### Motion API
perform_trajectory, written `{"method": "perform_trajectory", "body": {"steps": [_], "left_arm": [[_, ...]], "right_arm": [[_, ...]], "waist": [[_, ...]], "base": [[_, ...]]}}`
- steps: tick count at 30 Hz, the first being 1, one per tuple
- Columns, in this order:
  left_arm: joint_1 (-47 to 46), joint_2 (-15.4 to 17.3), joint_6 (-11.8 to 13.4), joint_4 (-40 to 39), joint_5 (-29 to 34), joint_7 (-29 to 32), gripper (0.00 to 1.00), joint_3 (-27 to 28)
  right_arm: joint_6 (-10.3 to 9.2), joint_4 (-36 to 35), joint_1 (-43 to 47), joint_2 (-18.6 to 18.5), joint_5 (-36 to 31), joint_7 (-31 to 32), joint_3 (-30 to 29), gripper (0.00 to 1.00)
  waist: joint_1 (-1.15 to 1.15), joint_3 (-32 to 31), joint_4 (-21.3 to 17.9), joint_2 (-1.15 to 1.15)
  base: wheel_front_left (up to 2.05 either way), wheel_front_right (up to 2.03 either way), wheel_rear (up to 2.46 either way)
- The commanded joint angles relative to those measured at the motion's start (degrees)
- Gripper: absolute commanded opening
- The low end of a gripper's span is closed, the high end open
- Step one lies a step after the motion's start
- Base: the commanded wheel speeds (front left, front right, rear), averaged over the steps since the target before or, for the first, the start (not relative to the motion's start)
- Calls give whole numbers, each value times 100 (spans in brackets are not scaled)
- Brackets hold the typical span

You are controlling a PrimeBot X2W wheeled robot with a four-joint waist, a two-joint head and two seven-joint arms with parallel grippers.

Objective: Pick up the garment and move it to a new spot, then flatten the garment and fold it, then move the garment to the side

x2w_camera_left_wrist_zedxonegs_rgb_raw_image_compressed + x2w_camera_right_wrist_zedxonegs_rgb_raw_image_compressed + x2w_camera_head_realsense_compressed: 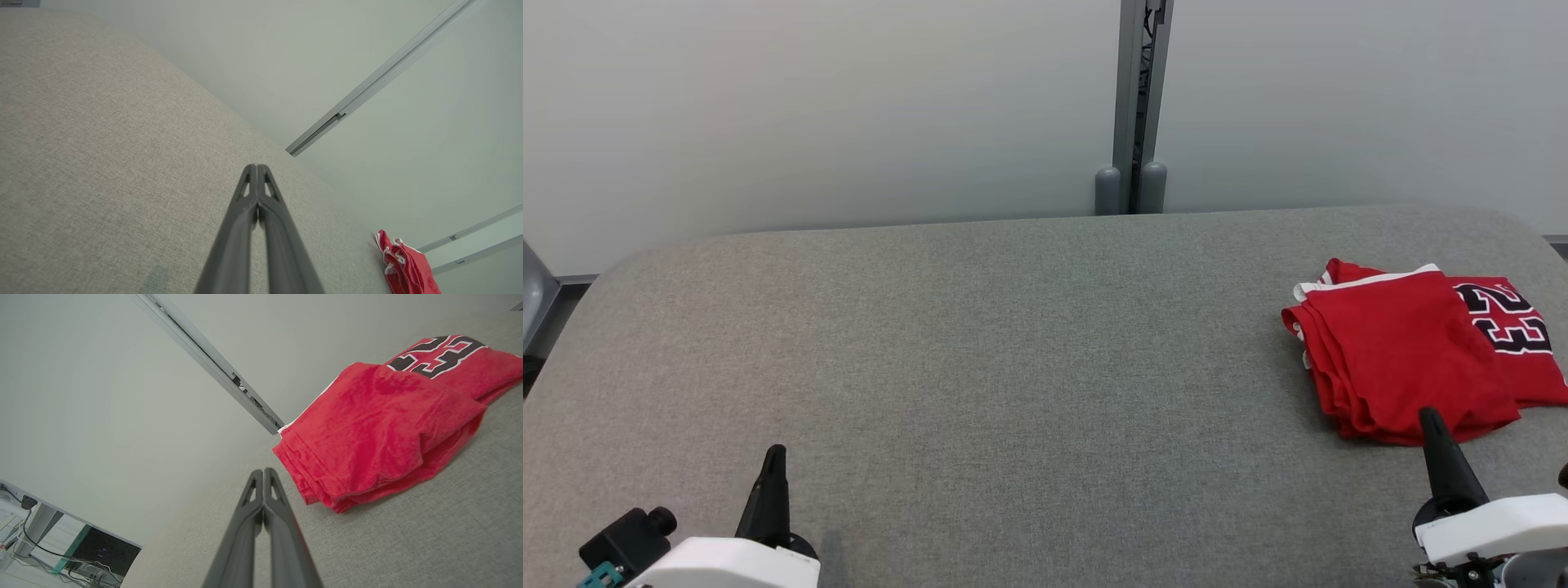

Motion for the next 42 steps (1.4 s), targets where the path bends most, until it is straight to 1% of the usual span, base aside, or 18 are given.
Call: {"method": "perform_trajectory", "body": {"steps": [1,24,42], "left_arm": [[-195,35,-49,-55,-134,19,0,82],[-436,-157,-349,61,-1387,433,0,490],[-586,-287,-533,132,-2153,691,0,743]], "right_arm": [[1,-50,-135,-22,140,31,-41,0],[2,98,-303,127,1497,283,-224,0],[2,198,-395,220,2323,441,-340,0]], "waist": [[0,2,1,0],[0,65,7,0],[0,112,12,0]], "base": [[0,0,0],[0,0,0],[0,0,0]]}}
